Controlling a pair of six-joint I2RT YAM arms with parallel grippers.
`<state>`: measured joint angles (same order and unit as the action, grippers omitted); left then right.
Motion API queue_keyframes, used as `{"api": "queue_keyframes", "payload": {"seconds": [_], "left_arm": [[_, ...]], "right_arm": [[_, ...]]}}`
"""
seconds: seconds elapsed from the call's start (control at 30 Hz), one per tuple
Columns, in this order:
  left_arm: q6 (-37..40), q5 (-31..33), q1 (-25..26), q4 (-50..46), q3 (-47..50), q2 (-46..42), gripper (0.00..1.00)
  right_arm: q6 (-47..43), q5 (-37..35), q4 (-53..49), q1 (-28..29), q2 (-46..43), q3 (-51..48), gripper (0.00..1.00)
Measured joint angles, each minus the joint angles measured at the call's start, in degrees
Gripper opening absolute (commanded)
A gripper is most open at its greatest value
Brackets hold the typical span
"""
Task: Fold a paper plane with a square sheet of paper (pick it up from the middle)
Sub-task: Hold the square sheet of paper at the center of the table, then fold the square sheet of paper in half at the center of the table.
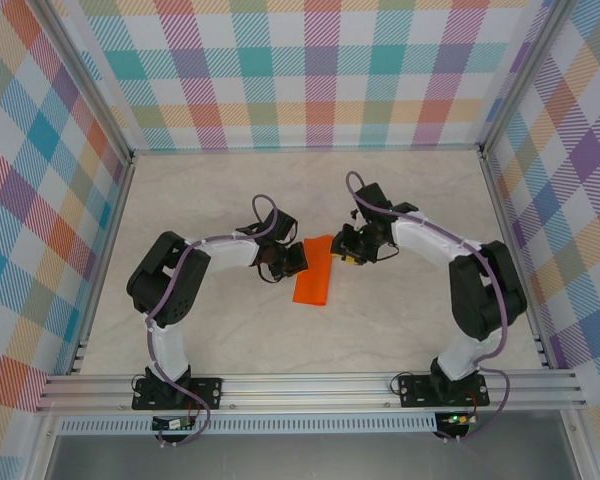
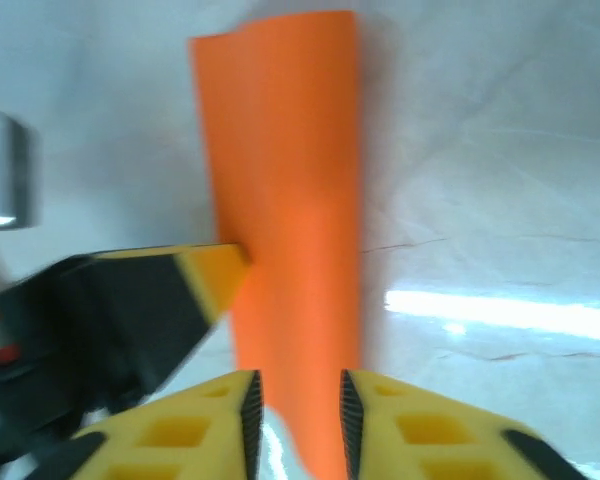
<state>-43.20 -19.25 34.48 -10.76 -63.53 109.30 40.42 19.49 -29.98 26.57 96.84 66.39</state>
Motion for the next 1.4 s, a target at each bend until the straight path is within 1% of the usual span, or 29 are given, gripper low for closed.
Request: {"api": "queue_keyframes", "payload": {"seconds": [0.07,0.17,0.27,0.37,0.63,1.13,1.4], "left_arm": [[0.02,0.00,0.00,0.11,0.07,0.00,0.00],[0.07,-0.02,0.00,0.50,0.33,0.00,0.00],[0.22,-0.07,0.00,0.70,0.39,0.00,0.00],[0.22,-0.11,0.00,0.70,0.39,0.00,0.00],[0.39,-0.20,0.00,0.70,0.39,0.00,0.00],[0.63,-0.20,0.00,0.68,0.39,0.00,0.00],[0.63,-0.20,0.00,0.70,0.39,0.00,0.00]], "right_arm": [[1.33,3.72,4.68,0.00,-0.55,-1.88,0.11],[2.95,7.69,9.92,0.15,0.92,-4.72,0.07],[4.17,10.40,12.98,0.33,3.45,-6.43,0.07],[4.39,11.63,14.40,0.42,5.20,-6.69,0.07],[4.17,12.92,17.14,0.42,7.54,-6.75,0.07],[2.36,10.78,19.12,-0.02,7.69,-13.97,0.09],[0.46,11.17,20.41,-0.28,7.69,-14.71,0.09]]}}
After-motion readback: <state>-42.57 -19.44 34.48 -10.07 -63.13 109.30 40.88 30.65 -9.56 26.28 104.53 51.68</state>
